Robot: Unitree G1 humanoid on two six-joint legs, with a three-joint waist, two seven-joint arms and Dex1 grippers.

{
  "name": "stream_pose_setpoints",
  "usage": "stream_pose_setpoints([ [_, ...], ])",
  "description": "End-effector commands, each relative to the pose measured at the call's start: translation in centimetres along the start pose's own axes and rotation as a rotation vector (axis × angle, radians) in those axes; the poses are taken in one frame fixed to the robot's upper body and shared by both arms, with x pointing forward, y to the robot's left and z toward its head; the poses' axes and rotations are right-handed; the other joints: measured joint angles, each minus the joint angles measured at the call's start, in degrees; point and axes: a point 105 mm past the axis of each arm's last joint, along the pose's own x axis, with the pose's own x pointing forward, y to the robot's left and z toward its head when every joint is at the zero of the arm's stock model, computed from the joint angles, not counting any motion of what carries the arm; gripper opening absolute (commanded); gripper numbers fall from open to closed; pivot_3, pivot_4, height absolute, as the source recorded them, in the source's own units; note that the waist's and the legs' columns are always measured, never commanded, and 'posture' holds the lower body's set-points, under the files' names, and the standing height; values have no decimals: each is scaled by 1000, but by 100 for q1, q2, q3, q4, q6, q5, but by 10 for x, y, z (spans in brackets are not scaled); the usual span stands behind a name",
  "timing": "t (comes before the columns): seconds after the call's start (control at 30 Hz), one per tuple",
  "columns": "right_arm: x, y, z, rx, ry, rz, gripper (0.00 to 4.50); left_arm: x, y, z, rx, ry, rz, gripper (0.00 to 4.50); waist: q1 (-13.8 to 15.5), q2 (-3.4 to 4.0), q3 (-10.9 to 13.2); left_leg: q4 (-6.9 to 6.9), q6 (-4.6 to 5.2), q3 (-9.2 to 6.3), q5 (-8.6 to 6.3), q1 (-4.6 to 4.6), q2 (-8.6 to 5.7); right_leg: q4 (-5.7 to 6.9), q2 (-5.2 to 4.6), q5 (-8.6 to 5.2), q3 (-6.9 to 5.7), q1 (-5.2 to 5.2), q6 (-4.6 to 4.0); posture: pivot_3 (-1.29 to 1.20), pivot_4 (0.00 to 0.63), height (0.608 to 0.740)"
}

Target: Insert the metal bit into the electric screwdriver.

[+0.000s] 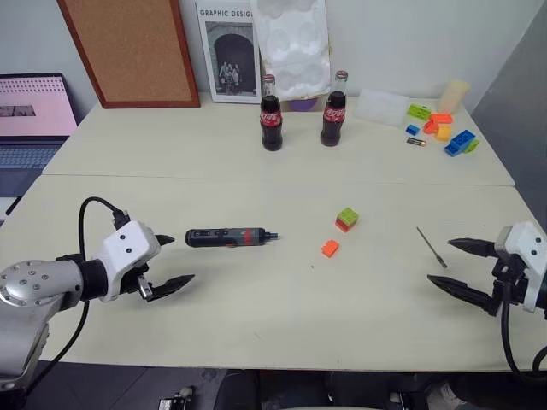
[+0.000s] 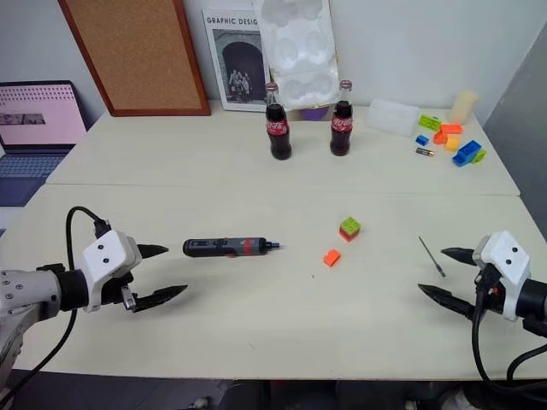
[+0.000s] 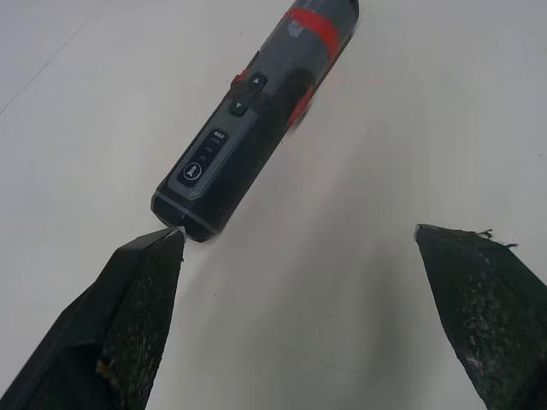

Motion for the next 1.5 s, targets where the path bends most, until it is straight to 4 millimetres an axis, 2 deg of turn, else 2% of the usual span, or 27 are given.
stream_pose_setpoints([
  [0.03, -2, 0, 9, -43, -9, -6, 4500, -1, 1, 9, 27, -25, -1, 4485, -1, 0, 0, 0, 0, 0, 0, 0, 0, 0, 0, 0, 0, 0, 0, 0, 150, 740],
  [0.2, 1, -1, 11, -46, -13, -1, 4500, -1, 2, 10, 21, -27, 17, 4485, -1, 0, 0, 0, 0, 0, 0, 0, 0, 0, 0, 0, 0, 0, 0, 0, 150, 740],
  [0.4, 4, 1, 12, -51, -19, 9, 4500, 1, 7, 31, -14, -160, 31, 4485, 3, 0, 0, 1, 0, 0, 0, -1, 0, 1, 0, 0, -1, 1, 0, 0, 150, 740],
  [0.53, 5, 0, 14, -58, -29, 6, 4500, 2, 5, 30, -6, -142, 15, 4485, -1, 0, 0, 0, 0, 0, 0, 0, 0, 1, 0, 1, -1, 1, 1, 0, 150, 740],
  [0.67, 9, -1, 20, -64, -56, 1, 4500, 3, 4, 33, 7, -145, 2, 4485, -5, 0, 0, 1, 0, 0, 0, 0, 0, 1, 1, 1, 0, 0, 0, 0, 150, 740],
  [0.8, 21, 1, 31, -69, -108, 10, 4500, 8, -5, 45, 35, -181, -46, 4485, -4, 0, 0, 2, 0, 0, 0, 1, 0, 2, 1, 1, 0, 0, 0, 0, 150, 740],
  [0.97, 53, -1, 48, -96, -176, 7, 4500, 20, -22, 56, 54, -188, -143, 4485, -25, 2, 1, 2, 0, -1, 0, 1, 0, 5, 1, 2, 0, 0, 0, 0, 150, 740],
  [1.1, 100, -11, 50, -95, -157, -15, 4500, 37, -34, 78, 93, -270, -203, 4485, -47, 1, 2, 2, 0, -3, 0, 1, 0, 6, 2, 2, -1, 0, 1, 0, 150, 740],
  [1.17, 118, -16, 54, -61, -166, -28, 4500, 43, -40, 88, 104, -304, -230, 4485, -59, 2, 3, 8, 0, -2, 1, -4, -3, 5, 2, 8, 1, -2, 1, 0, 150, 740],
  [1.37, 150, -11, 58, -18, -186, -5, 4500, 53, -55, 101, 111, -354, -284, 4485, -50, 3, 3, -2, 1, -8, 1, -10, -1, 8, 3, 35, -5, -7, 11, 0, 150, 740],
  [1.5, 170, -15, 47, 24, -153, -48, 4500, 59, -62, 107, 102, -385, -302, 4485, -53, 4, 3, -6, 5, -10, -2, -14, -2, 7, 3, 33, -7, -12, 12, 0, 150, 740],
])
